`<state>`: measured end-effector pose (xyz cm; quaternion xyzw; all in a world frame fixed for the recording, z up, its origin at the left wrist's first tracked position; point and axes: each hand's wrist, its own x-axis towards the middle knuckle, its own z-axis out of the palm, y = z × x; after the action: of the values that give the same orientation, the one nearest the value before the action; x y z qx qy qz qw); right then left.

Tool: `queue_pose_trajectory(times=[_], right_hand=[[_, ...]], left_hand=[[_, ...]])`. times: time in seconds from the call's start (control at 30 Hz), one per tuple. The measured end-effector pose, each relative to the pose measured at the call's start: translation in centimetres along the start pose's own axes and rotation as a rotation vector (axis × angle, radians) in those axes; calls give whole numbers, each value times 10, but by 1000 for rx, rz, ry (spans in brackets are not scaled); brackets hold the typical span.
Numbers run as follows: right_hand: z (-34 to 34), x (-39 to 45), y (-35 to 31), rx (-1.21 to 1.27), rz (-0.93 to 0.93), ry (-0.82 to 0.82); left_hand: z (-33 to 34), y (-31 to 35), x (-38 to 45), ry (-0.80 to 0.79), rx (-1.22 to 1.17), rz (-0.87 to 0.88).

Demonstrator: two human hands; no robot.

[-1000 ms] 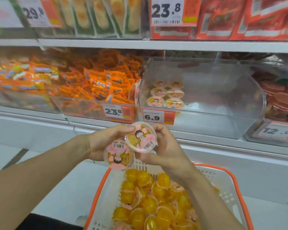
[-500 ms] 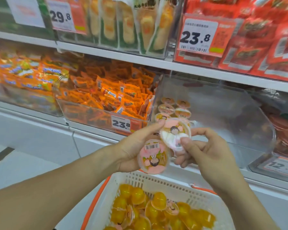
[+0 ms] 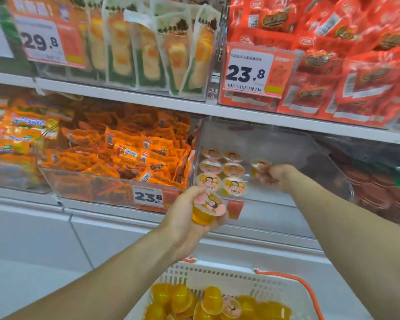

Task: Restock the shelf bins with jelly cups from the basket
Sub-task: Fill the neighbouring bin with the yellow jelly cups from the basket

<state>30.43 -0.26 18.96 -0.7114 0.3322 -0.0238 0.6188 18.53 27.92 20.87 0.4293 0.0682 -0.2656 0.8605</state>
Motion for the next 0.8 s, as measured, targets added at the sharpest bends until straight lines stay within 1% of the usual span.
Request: queue_pose_trajectory(times=[0.1,0.23,0.37,0.57,0.63,0.67,0.73,0.77,0.8], right_hand=[[8,15,-1,24,31,-44],[18,29,-11,53,49,-30],[22,36,-11,111,34,-50],[16,37,-8,112,42,-94],[12,33,-10,50,62,-77],[9,28,-12,-28,48,-31],[2,15,-18,-230,-65,100],[-1,4,-22,-317,-150,129],[-4,-12,-25,-375,-238,109]], left_hand=[[0,-2,1,-37,26,-15],[-2,-3,5,-61,70,16],[-4,-3,8,-82,53,51],[0,-3,7,-80,10,78],[1,-3,5,-80,-10,84],[2,-2,3,-83,-16,85],[4,1,-1,-89,-12,79],[6,2,-4,-89,-7,75],[8,3,-6,-87,-6,77]])
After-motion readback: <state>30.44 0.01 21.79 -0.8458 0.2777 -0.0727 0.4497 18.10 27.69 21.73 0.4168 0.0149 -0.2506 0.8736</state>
